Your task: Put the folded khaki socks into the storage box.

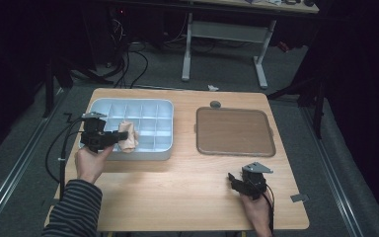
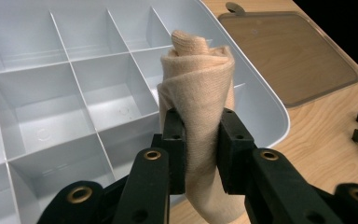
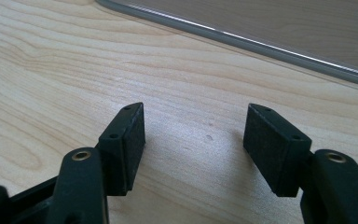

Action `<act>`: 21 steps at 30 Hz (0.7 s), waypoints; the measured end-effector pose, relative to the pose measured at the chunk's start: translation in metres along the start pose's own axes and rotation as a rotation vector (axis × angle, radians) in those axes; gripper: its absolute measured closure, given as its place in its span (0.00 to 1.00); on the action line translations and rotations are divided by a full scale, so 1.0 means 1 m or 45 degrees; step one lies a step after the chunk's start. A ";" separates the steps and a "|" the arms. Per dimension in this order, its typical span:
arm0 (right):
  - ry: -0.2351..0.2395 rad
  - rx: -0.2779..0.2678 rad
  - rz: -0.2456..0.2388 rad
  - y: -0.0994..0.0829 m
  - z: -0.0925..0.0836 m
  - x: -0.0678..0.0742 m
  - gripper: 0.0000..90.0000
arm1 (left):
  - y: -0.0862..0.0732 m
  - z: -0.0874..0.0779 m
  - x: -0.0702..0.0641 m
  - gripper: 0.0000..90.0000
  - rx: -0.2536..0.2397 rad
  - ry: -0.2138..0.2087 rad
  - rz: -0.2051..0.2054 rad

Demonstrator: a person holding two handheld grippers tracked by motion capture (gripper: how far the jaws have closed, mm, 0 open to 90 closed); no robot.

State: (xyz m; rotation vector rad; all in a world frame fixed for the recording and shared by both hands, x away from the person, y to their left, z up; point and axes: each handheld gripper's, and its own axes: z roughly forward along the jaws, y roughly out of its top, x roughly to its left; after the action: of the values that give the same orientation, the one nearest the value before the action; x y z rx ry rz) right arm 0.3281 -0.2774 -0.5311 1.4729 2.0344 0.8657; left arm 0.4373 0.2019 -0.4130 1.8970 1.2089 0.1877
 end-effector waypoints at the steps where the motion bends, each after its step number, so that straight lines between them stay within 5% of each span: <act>1: 0.000 0.000 -0.001 0.000 0.000 0.000 0.43 | 0.001 0.001 0.001 0.84 -0.003 -0.007 -0.006; 21: 0.000 0.000 0.000 0.000 0.000 0.000 0.43 | 0.001 0.031 0.018 0.84 0.072 0.017 -0.054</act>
State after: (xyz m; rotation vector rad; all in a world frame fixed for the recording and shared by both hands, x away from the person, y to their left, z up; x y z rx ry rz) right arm 0.3281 -0.2774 -0.5311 1.4727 2.0343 0.8657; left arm 0.4639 0.1983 -0.4376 1.9196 1.2740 0.1451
